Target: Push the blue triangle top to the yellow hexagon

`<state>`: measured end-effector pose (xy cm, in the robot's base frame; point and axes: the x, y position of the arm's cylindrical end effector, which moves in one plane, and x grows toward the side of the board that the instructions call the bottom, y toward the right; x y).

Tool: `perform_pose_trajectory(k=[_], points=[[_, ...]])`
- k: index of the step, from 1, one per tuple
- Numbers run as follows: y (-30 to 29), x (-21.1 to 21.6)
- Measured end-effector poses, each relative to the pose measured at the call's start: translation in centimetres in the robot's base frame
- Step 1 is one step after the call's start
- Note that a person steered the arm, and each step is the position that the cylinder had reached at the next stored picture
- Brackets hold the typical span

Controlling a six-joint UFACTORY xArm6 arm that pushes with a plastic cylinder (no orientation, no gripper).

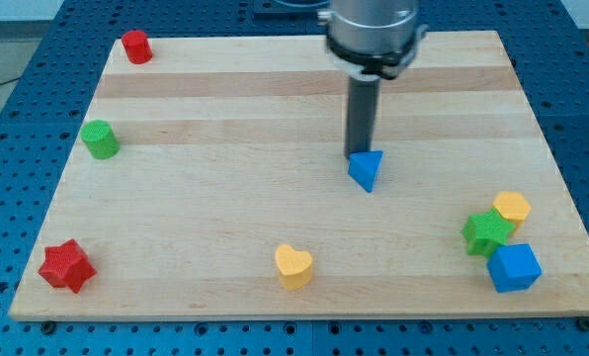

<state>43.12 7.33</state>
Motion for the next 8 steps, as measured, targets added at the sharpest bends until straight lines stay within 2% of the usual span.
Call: perform_pose_trajectory(k=[1,2,3,4,7,8], points=[[0.5,0.4],[-4.7,-0.8],[-8.5,-0.1],[-6.8,3.4],[6.6,2.9],[7.2,1.7]])
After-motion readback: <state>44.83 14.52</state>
